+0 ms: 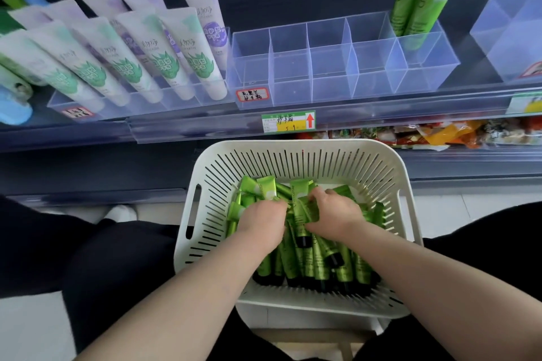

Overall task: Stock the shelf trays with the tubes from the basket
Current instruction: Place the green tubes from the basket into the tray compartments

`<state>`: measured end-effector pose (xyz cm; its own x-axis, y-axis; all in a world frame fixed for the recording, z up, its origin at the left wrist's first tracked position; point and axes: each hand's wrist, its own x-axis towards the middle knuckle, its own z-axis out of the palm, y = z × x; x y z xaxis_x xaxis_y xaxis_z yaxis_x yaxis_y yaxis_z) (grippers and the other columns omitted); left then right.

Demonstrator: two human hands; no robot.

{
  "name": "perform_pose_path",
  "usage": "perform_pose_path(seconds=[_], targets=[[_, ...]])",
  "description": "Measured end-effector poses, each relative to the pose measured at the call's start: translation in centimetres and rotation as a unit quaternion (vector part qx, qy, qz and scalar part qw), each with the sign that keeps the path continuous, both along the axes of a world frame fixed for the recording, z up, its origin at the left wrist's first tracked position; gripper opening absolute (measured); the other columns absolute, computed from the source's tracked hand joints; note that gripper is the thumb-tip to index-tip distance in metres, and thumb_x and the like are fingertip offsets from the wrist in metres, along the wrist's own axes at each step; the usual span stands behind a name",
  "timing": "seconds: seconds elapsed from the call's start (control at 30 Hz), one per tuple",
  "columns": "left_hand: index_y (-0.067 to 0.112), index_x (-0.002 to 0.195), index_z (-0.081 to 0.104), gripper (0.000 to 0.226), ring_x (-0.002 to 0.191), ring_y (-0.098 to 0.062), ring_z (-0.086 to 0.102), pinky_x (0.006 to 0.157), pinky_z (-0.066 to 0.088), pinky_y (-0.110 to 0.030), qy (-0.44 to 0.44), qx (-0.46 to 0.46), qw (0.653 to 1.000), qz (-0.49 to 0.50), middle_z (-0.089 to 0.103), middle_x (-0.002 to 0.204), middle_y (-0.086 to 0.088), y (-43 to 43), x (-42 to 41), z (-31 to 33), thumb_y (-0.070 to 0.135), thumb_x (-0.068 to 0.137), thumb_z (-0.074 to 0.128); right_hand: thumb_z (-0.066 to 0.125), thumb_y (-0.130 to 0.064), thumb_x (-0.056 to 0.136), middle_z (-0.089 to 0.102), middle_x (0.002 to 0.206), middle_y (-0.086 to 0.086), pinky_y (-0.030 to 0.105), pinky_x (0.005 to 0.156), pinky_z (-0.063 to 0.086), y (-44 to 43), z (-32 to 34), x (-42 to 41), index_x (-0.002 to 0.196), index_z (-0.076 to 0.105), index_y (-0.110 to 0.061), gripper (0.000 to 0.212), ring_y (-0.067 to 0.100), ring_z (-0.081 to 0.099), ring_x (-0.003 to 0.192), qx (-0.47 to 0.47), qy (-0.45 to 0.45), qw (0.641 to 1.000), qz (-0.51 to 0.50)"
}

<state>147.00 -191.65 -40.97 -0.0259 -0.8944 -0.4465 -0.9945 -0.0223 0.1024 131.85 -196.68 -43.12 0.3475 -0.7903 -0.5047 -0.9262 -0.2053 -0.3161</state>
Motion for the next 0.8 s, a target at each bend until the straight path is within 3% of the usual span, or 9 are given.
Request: perform_pose_path(seconds=[0.07,0.17,0.3,0.37,0.47,0.57,0.7,0.8], targets=[[0.014,0.11,0.048,0.025,0.084,-0.024,0.062,0.072,0.054,-0.041,0.014,-0.012,1.0,0.023,0.062,0.091,-0.004,0.3,0.1,-0.3,0.012,0.09,0.063,0.069,-0.032,0.072,0.056,0.089,0.0,0.035,0.064,0.054,-0.1,0.0,0.5,0.127,0.037,-0.02,0.065,0.02,0.06,0.08,0.015,-0.018,0.999,-0.024],[0.013,0.118,0.055,0.034,0.096,-0.024,0.062,0.082,0.053,-0.041,0.042,0.008,0.997,0.066,0.065,0.103,-0.004,0.4,0.3,-0.7,0.016,0.087,0.068,0.061,-0.02,0.076,0.058,0.084,-0.002,0.03,0.052,0.047,-0.8,0.6,0.7,0.133,0.036,-0.02,0.062,0.017,0.061,0.07,0.05,-0.081,0.993,-0.066],[0.021,0.115,0.067,0.023,0.108,-0.023,0.059,0.091,0.05,-0.039,0.07,0.029,0.994,0.084,0.065,0.116,-0.001,0.4,0.6,-0.4,0.026,0.092,0.064,0.056,-0.031,0.092,0.064,0.105,0.004,0.029,0.068,0.047,-1.4,2.0,-0.4,0.131,0.052,-0.018,0.042,0.022,0.061,0.086,0.038,-0.098,0.994,-0.04],[0.021,0.108,0.067,0.018,0.1,-0.019,0.061,0.085,0.05,-0.036,0.103,0.009,0.989,0.104,0.066,0.111,0.002,0.2,0.8,0.6,0.03,0.095,0.06,0.055,-0.031,0.094,0.063,0.098,0.004,0.028,0.067,0.044,-1.7,3.5,-1.0,0.121,0.059,-0.015,0.032,0.02,0.059,0.082,0.031,-0.127,0.991,-0.041],[0.021,0.099,0.064,0.011,0.078,-0.014,0.063,0.075,0.054,-0.035,0.138,-0.048,0.983,0.111,0.067,0.096,0.005,-0.4,0.9,3.3,0.029,0.097,0.056,0.056,-0.027,0.094,0.064,0.091,0.003,0.027,0.068,0.043,-2.3,6.6,-1.9,0.11,0.064,-0.015,0.022,0.02,0.059,0.081,-0.027,-0.173,0.984,-0.045],[0.02,0.095,0.062,0.011,0.066,-0.012,0.059,0.066,0.051,-0.032,0.146,-0.136,0.974,0.103,0.064,0.078,0.007,-1.7,0.8,6.8,0.028,0.097,0.055,0.056,-0.031,0.091,0.063,0.082,-0.006,0.028,0.062,0.043,-2.9,10.2,-3.1,0.104,0.064,-0.028,0.016,0.016,0.058,0.073,-0.125,-0.196,0.972,-0.046],[0.024,0.095,0.059,0.006,0.078,-0.023,0.06,0.07,0.049,-0.038,0.164,-0.252,0.95,0.089,0.066,0.081,0.004,-4.8,-0.3,12.1,0.028,0.096,0.056,0.056,-0.028,0.091,0.06,0.083,-0.009,0.034,0.071,0.049,-4.0,15.2,-4.8,0.107,0.064,-0.026,0.018,0.017,0.058,0.081,-0.219,-0.242,0.943,-0.068],[0.026,0.098,0.058,0.009,0.083,-0.026,0.06,0.069,0.047,-0.037,0.141,-0.305,0.941,0.049,0.069,0.087,0.002,-7.6,-2.6,16.0,0.031,0.098,0.051,0.055,-0.027,0.093,0.057,0.08,-0.006,0.032,0.067,0.045,-5.3,17.9,-6.9,0.108,0.063,-0.025,0.018,0.021,0.057,0.082,-0.28,-0.242,0.923,-0.109]])
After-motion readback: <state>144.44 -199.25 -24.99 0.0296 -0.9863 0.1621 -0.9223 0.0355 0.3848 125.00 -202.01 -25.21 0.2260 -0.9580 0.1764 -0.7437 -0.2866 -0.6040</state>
